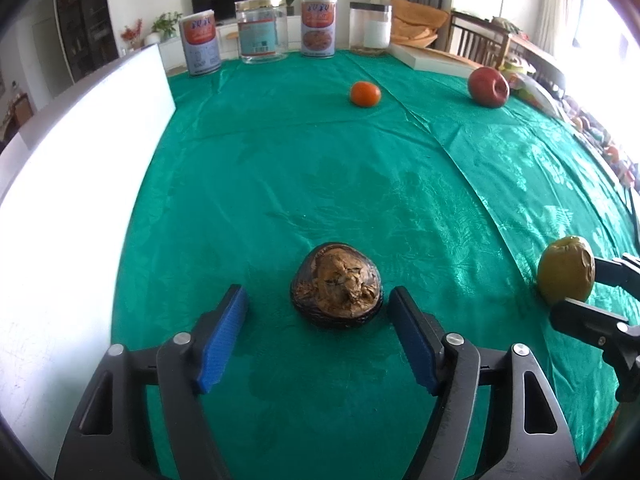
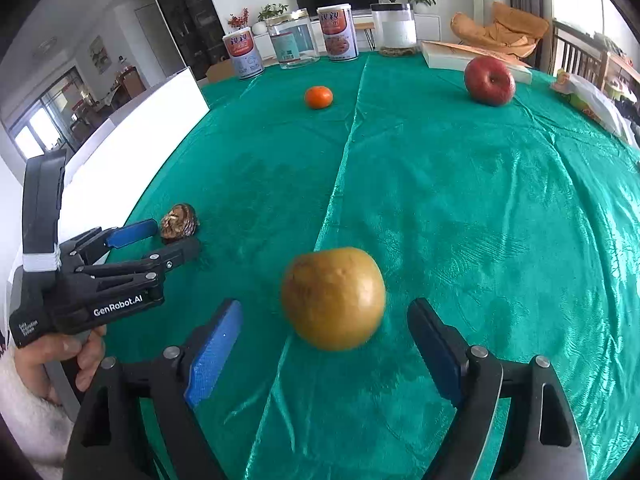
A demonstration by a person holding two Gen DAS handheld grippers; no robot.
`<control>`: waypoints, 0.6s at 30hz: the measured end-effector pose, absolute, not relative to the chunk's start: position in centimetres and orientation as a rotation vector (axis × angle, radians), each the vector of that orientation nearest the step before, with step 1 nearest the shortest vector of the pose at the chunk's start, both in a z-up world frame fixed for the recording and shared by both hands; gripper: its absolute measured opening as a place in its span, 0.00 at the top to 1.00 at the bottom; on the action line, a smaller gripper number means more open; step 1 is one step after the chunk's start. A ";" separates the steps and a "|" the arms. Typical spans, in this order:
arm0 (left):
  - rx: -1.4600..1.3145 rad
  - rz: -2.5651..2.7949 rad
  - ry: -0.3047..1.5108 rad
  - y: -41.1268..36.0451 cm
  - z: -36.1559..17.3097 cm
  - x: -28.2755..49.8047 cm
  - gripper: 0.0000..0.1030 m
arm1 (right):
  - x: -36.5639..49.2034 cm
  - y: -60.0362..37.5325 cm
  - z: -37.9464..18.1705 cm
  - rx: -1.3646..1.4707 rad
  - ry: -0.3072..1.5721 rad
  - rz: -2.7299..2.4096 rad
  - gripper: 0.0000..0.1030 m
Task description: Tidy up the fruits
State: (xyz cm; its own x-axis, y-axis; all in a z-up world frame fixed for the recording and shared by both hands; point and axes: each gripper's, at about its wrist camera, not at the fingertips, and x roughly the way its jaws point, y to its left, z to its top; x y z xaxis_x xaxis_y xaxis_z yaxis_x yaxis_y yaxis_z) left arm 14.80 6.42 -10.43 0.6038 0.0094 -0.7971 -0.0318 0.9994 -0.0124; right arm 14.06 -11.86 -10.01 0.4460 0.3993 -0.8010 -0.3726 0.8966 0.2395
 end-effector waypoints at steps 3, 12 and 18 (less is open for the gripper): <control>-0.022 0.010 0.909 6.1 -10.2 15.1 0.56 | 14.7 -12.5 -10.4 0.092 1.021 0.487 0.51; -0.218 -0.093 0.893 6.8 -4.9 9.6 0.56 | 11.8 -12.7 -6.0 0.192 0.996 0.540 0.51; -0.371 -0.127 0.801 11.3 3.9 2.5 0.56 | 8.8 -5.8 0.6 0.129 0.923 0.748 0.51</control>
